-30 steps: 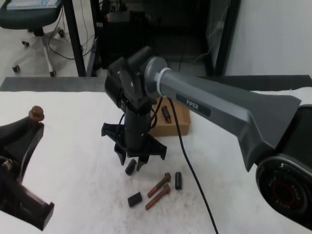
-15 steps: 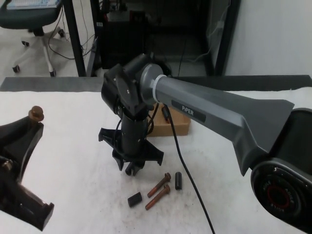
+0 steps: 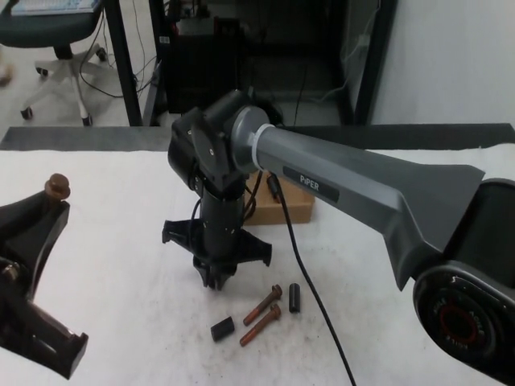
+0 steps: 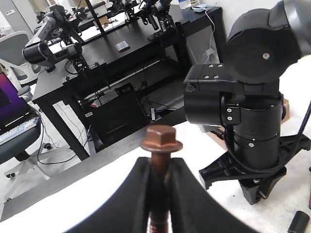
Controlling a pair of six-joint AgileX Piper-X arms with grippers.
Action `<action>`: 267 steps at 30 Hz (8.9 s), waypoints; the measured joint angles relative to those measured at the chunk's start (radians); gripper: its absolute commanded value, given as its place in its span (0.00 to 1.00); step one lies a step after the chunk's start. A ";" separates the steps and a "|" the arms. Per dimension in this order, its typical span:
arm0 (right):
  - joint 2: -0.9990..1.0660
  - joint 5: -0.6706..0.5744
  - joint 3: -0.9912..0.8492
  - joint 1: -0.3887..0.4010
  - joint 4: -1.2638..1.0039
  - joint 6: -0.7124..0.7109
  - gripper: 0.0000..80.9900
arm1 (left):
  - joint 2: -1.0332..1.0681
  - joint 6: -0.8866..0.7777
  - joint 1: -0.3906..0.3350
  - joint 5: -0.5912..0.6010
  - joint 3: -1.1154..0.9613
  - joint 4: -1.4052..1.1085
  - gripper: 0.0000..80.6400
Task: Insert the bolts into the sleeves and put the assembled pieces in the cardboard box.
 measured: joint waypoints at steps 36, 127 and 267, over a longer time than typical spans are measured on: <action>-0.483 0.026 0.673 -0.246 -0.141 -0.625 0.01 | -0.001 -0.199 0.000 0.184 -0.035 0.001 0.00; -0.287 -0.052 0.330 -0.180 -0.132 -0.844 0.01 | 0.050 -0.213 0.000 0.114 -0.030 -0.078 0.00; -0.462 -0.100 0.780 -0.296 -0.372 -0.734 0.01 | 0.056 -0.257 0.000 0.184 -0.030 -0.099 0.00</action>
